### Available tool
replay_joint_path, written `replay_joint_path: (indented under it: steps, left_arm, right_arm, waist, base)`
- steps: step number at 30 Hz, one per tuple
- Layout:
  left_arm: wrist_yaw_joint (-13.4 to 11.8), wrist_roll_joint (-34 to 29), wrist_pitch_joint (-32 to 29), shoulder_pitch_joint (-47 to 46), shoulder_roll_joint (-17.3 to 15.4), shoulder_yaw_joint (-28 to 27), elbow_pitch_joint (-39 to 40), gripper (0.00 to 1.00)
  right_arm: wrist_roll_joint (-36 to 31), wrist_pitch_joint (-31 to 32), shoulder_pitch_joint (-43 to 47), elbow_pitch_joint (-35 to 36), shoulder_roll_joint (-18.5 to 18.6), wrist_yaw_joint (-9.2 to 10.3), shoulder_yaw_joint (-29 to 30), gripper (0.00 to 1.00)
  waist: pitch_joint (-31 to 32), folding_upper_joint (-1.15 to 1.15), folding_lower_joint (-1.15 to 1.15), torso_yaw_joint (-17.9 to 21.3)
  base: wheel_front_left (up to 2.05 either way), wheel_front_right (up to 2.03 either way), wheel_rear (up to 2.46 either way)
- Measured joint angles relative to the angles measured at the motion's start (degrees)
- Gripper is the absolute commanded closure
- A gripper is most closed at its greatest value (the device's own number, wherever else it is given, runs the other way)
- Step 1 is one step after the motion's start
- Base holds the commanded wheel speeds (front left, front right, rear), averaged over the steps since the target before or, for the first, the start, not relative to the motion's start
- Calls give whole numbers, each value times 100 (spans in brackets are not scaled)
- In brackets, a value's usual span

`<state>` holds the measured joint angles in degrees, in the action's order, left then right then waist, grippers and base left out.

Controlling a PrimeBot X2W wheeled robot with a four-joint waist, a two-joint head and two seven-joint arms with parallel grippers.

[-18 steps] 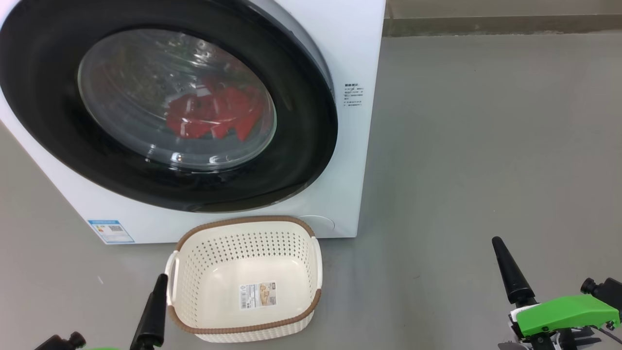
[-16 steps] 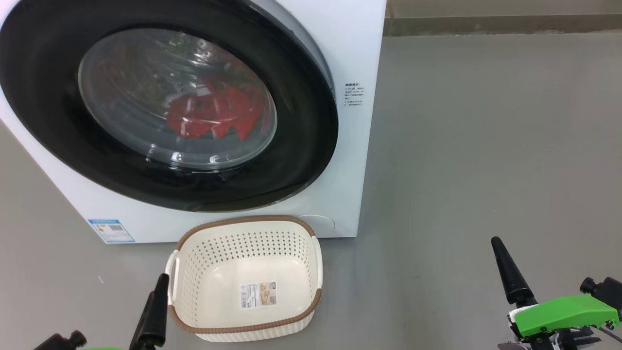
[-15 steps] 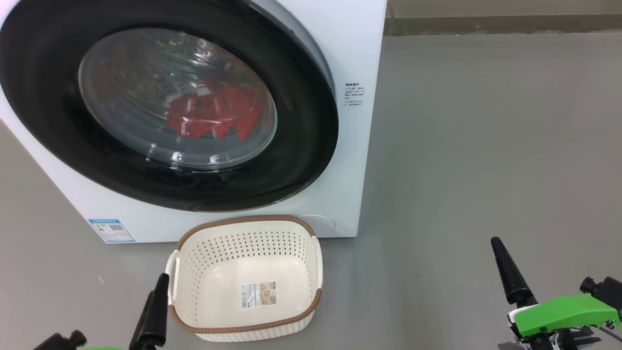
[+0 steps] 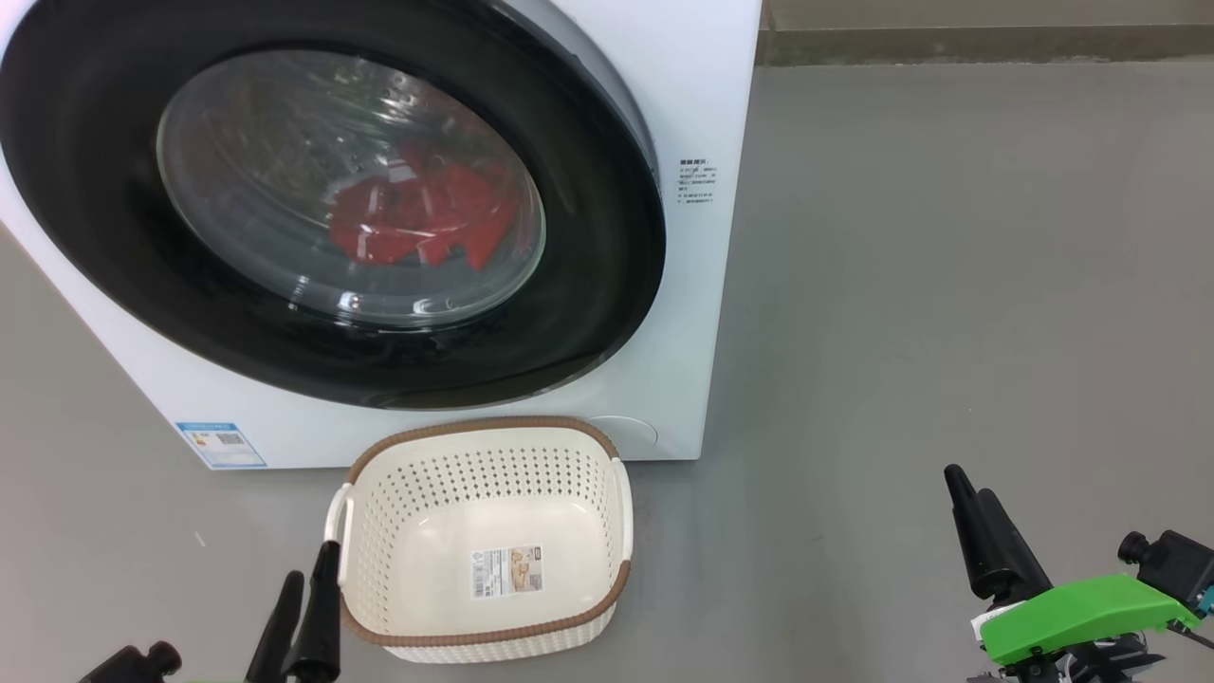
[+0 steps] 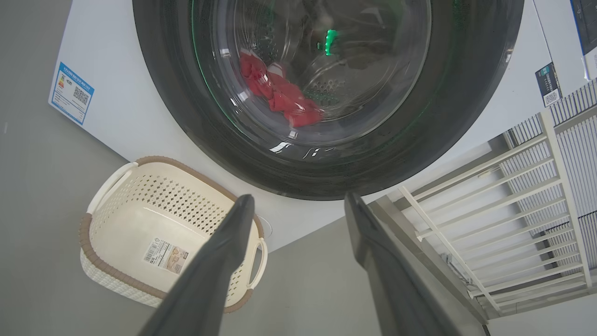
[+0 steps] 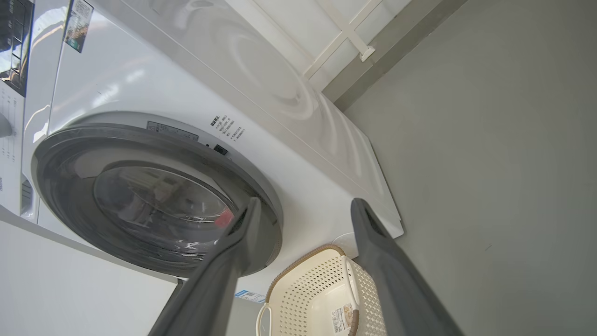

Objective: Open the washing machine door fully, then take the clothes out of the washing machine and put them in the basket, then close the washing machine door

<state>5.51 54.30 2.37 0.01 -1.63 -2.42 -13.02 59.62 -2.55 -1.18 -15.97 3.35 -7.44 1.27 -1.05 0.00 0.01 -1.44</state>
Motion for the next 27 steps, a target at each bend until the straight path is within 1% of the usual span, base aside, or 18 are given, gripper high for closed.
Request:
replay_joint_path:
  steps: [27]
  left_arm:
    - [-94,-1879,439,127,-19,133,235,0]
  right_arm:
    - [-1521,-426,2,74,147,0,-291,0]
  waist:
    - [-39,0,0,-33]
  base:
    - [0,0,0]
